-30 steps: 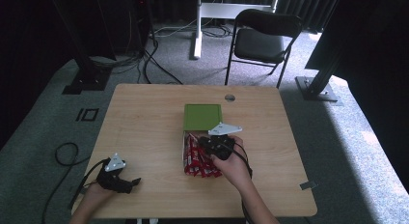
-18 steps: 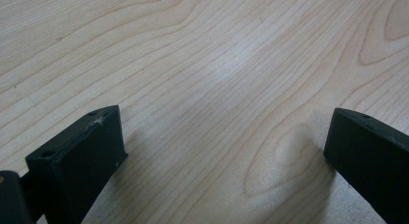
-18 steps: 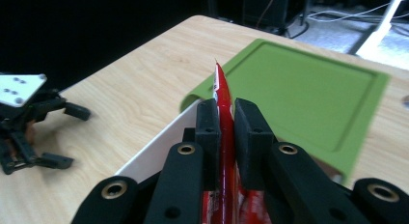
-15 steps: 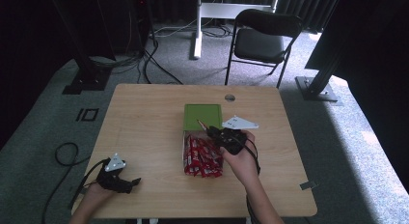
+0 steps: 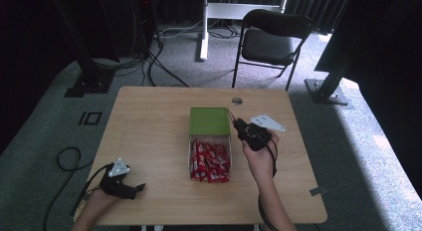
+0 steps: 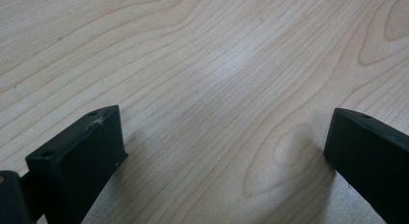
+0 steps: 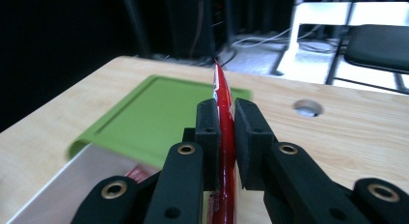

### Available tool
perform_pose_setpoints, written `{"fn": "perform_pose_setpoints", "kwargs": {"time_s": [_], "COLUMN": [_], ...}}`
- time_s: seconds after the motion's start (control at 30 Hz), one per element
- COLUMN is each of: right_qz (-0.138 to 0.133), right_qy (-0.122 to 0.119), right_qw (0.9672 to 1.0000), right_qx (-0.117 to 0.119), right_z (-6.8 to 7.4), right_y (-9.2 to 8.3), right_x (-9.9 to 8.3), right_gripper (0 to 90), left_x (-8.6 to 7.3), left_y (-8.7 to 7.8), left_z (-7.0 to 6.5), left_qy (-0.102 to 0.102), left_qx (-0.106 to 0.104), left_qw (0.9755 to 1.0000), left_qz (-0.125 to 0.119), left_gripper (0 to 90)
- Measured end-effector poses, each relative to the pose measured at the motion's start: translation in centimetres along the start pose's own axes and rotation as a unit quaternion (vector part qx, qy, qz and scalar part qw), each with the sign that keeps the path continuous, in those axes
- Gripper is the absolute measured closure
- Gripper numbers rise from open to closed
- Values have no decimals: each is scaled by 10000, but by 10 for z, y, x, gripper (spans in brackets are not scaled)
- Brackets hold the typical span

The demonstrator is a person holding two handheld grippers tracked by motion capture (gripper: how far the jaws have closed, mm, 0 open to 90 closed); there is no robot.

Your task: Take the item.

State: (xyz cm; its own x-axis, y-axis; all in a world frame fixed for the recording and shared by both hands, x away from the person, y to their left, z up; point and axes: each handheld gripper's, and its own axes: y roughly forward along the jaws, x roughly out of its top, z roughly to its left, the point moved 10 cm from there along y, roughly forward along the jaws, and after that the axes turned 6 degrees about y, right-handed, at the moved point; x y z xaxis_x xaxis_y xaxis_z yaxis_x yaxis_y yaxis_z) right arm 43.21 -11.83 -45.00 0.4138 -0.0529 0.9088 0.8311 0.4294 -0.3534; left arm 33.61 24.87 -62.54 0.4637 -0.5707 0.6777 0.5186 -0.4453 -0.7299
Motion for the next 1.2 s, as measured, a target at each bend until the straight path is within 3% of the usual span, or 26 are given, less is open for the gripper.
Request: {"fn": "perform_pose_setpoints", "kwargs": {"time_s": [0.23,0.4,0.63,0.7,0.93,1.2], "right_qz": [-14,151,282,242,346,594], "right_qy": [177,351,596,704,932,1089], "right_qw": [9989,9975,9947,9922,9885,9855], "right_qx": [-438,-593,-791,-998,-1136,-1159], "right_z": [-26,-41,-57,-66,-77,-79], "right_y": [10,21,34,38,52,68], "right_x": [-12,-28,-48,-56,-77,-100], "right_gripper": [810,810,810,810,810,809], "left_x": [0,0,0,0,0,0], "left_y": [0,0,0,0,0,0], "left_z": [0,0,0,0,0,0], "left_qy": [-1,-7,-6,-7,-5,-7], "left_qx": [-1,-3,-4,-3,-3,-2], "left_qw": [10000,10000,10000,10000,10000,10000], "left_qz": [-2,1,2,1,2,0], "left_gripper": [15,14,14,15,15,15]}}
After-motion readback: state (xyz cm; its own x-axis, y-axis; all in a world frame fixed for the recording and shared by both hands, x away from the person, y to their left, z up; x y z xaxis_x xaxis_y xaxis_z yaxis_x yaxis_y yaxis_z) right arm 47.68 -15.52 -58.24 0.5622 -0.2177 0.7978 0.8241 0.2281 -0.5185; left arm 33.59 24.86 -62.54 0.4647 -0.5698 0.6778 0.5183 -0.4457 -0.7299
